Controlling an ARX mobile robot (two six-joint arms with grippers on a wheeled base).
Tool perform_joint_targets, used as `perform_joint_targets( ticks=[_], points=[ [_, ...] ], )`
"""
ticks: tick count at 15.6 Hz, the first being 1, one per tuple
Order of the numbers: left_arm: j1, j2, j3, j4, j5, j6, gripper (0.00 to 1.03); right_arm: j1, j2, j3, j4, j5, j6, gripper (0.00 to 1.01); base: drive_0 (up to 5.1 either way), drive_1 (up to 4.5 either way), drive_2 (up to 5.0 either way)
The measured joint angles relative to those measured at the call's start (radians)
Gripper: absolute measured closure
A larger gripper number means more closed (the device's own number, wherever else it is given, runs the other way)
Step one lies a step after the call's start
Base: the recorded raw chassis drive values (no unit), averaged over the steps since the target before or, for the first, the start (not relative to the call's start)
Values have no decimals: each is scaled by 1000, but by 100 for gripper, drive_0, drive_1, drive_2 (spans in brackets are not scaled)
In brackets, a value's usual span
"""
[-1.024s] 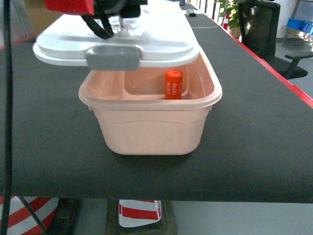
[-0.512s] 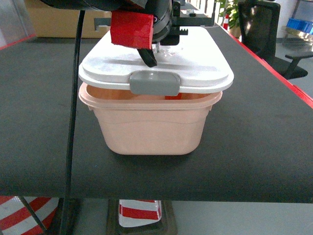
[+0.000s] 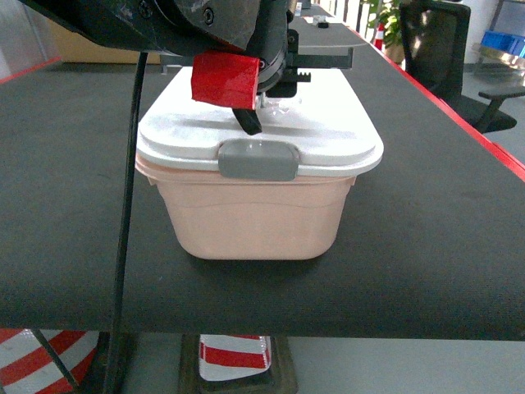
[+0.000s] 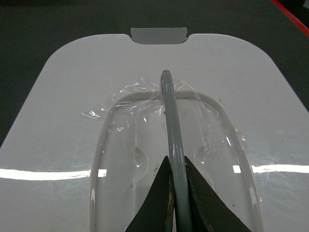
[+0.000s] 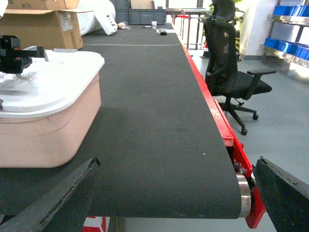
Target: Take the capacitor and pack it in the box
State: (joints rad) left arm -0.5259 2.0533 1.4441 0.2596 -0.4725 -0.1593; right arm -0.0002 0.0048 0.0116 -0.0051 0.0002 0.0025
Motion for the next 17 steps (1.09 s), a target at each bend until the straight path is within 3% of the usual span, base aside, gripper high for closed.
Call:
perform_joint_targets(
  ticks=[4, 10, 14, 17],
  points=[
    [23, 0, -25, 26, 8, 0, 101, 0, 0, 0, 0, 0, 0, 3, 0, 0, 0],
    [9, -42, -96, 248, 189, 1, 42, 0, 0, 0, 0, 0, 0, 3, 0, 0, 0],
    [6, -212, -127, 319, 243, 2, 8, 0, 0, 0, 0, 0, 0, 3, 0, 0, 0],
    [91, -441, -345, 472, 320, 14, 5, 0, 0, 0, 0, 0, 0, 3, 0, 0, 0]
  ],
)
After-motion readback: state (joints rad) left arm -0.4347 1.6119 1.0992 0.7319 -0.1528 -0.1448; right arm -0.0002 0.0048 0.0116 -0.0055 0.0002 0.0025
